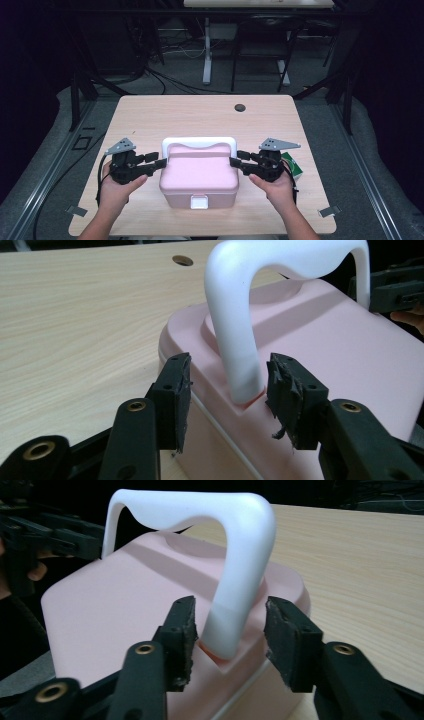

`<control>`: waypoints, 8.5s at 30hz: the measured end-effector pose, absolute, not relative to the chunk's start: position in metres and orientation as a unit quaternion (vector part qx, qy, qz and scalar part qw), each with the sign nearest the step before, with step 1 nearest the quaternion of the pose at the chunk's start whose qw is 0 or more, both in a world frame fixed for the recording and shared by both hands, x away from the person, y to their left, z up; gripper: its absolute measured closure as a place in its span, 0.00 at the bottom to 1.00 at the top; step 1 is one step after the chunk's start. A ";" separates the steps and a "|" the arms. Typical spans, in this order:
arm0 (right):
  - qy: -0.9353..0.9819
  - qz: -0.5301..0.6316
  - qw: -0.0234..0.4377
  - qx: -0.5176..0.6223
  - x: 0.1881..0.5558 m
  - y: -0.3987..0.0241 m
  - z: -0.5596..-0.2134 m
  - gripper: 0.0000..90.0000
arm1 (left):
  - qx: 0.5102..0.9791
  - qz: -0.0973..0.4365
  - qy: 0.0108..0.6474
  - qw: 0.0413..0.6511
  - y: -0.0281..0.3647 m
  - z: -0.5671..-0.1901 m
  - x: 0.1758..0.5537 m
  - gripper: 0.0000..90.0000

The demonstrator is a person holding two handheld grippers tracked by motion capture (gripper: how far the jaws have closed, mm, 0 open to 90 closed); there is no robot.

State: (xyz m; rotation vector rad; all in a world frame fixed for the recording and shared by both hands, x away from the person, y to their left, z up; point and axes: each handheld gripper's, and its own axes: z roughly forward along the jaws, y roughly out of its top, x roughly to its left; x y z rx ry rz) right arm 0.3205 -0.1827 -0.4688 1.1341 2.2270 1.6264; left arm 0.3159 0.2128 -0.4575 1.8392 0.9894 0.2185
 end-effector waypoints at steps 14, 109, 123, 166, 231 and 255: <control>0.748 0.552 0.086 0.359 0.314 -0.182 -0.468 0.83 | 0.763 0.096 0.388 0.509 0.203 -0.457 0.314 0.81; 0.702 0.574 0.101 0.409 0.300 -0.217 -0.446 0.76 | 0.794 0.071 0.337 0.501 0.191 -0.438 0.268 1.00; 0.744 0.540 0.111 0.377 0.272 -0.203 -0.471 0.96 | 0.791 0.084 0.338 0.503 0.190 -0.417 0.282 1.00; 0.787 0.529 0.121 0.293 0.249 -0.157 -0.499 0.98 | 0.764 0.099 0.374 0.516 0.185 -0.376 0.346 1.00; 0.773 0.543 0.120 0.305 0.250 -0.159 -0.505 0.96 | 0.938 0.115 0.183 0.270 0.138 -0.369 0.355 0.73; 0.770 0.553 0.122 0.296 0.243 -0.163 -0.502 0.90 | 0.992 0.064 0.039 0.100 0.064 -0.409 0.346 0.80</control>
